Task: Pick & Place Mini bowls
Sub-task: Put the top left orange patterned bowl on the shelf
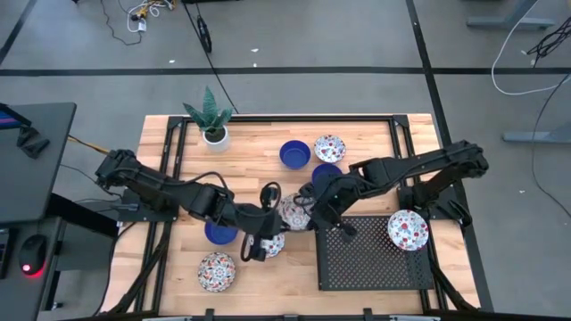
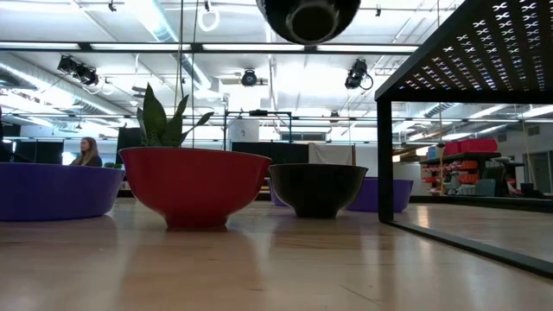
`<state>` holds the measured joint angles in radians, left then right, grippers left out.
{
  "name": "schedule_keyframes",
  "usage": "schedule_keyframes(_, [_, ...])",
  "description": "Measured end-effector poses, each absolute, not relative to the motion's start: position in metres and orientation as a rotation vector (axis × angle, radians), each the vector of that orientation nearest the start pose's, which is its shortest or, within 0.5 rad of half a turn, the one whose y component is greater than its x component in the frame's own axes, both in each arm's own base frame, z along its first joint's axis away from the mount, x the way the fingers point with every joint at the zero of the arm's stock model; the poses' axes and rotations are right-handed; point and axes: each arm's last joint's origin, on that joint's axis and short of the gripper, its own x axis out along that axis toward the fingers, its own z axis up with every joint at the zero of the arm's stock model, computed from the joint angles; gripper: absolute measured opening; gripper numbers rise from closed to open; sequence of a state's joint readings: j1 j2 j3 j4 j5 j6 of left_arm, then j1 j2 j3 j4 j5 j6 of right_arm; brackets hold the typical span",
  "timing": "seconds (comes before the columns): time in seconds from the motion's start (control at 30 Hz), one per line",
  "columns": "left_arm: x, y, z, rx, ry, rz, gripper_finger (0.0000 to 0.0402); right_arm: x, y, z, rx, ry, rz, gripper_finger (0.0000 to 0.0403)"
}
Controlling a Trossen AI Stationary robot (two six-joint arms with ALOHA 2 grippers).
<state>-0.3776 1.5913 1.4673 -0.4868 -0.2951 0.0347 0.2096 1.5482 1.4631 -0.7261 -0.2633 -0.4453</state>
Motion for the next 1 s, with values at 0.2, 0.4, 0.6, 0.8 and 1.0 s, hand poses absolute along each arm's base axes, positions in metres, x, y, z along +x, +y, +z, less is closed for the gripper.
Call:
schedule_keyframes(0.2, [0.335, -0.108, 0.345, 0.245, 0.567, 0.031, 0.0124, 0.310, 0.076, 0.341, -0.383, 0.817, 0.214, 0.0005])
schedule_keyframes(0.4, [0.335, -0.093, 0.344, 0.227, 0.600, 0.108, 0.0196, 0.271, 0.094, 0.356, -0.299, 0.919, 0.035, 0.0004])
schedule_keyframes(0.6, [0.333, -0.080, 0.339, 0.214, 0.656, 0.246, 0.0214, 0.224, 0.128, 0.381, -0.151, 0.941, 0.071, 0.0004])
schedule_keyframes(0.8, [0.334, -0.068, 0.330, 0.188, 0.669, 0.325, 0.0205, 0.182, 0.168, 0.406, 0.035, 0.961, 0.221, 0.0004])
schedule_keyframes(1.0, [0.335, -0.059, 0.303, 0.153, 0.700, 0.367, 0.0202, 0.145, 0.207, 0.410, 0.152, 1.049, 0.453, 0.0004])
